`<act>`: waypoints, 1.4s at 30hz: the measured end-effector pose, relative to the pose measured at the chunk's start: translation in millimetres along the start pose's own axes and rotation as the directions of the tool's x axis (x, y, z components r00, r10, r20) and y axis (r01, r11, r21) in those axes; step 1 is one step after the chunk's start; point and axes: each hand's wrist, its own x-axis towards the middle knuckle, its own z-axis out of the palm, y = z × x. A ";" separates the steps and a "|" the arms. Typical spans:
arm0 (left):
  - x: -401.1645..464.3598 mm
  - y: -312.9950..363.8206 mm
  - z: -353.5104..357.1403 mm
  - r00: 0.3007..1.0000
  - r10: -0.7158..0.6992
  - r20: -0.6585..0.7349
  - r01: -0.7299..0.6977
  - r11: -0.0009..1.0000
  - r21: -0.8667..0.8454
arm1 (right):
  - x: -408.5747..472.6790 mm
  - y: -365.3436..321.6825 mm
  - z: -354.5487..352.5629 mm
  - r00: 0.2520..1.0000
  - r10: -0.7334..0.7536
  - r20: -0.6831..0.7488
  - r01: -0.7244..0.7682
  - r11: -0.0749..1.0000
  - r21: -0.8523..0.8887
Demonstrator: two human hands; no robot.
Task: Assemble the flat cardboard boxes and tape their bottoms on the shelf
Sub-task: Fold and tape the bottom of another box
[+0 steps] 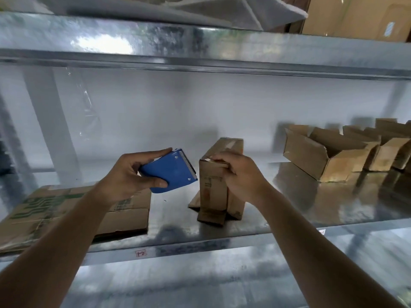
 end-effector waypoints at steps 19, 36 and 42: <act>11.6 14.4 11.8 0.996 0.058 0.064 -0.055 0.998 -0.043 | -7.6 -30.0 -12.6 0.988 -0.117 -0.102 0.147 0.918 0.368; 10.5 20.6 21.1 0.989 0.039 0.143 -0.044 0.998 0.034 | -24.8 -30.0 -7.8 0.982 -0.030 -0.186 0.076 0.967 0.245; 5.7 26.0 25.4 0.980 0.042 0.197 -0.065 0.991 0.113 | -32.4 -32.1 -10.6 0.946 0.167 -0.276 -0.092 0.960 0.265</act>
